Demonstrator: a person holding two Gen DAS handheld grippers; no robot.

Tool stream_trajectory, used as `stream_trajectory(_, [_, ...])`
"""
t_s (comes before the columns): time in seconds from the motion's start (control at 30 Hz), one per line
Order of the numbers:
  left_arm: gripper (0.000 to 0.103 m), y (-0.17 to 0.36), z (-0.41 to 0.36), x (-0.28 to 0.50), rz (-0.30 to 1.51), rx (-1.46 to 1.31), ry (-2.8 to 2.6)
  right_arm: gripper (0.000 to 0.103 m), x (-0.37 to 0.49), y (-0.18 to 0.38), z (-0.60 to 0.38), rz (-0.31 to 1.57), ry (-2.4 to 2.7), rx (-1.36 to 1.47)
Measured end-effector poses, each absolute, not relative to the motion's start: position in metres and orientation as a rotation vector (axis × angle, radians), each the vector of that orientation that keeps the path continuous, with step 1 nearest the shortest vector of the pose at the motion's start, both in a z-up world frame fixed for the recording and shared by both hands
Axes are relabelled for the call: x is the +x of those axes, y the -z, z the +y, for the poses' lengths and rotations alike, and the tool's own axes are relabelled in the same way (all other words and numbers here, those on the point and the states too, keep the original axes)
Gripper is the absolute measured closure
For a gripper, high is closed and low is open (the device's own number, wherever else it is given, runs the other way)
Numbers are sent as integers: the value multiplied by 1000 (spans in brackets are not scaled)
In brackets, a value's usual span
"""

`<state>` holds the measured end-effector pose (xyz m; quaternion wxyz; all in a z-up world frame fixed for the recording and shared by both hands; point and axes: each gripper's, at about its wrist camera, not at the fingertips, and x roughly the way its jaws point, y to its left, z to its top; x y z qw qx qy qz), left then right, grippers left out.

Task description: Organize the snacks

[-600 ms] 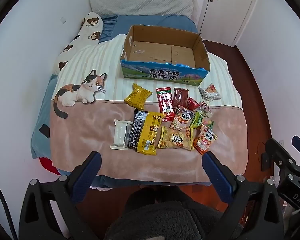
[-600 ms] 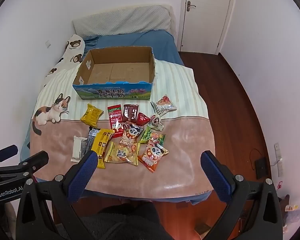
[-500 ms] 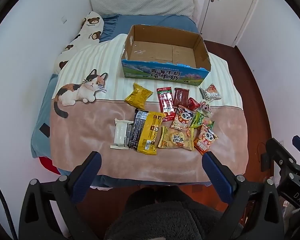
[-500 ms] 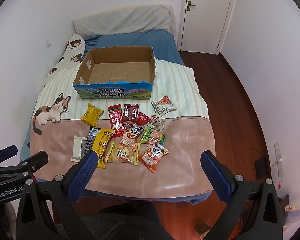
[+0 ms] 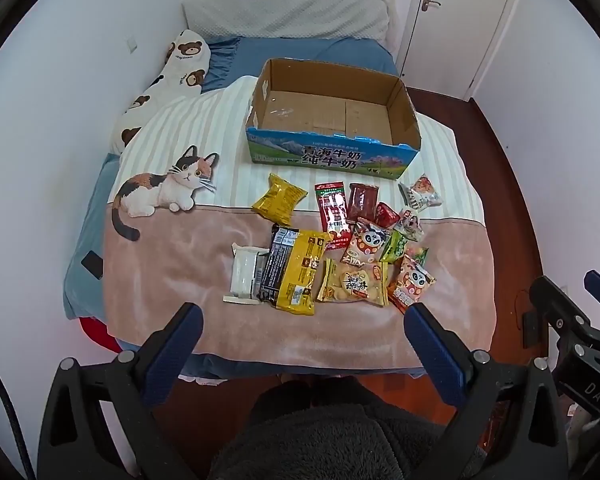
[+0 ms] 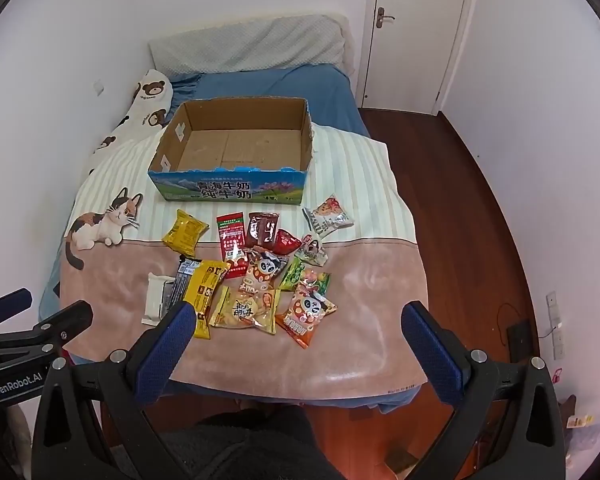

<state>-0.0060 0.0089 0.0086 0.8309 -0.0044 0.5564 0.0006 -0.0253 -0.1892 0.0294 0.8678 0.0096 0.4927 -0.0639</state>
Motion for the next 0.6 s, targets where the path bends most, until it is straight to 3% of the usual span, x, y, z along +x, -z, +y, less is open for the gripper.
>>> stream_trajectory(0.6, [0,-14,8,-6,1176,-6,5,0,-26,-26,-189,1042,131,31])
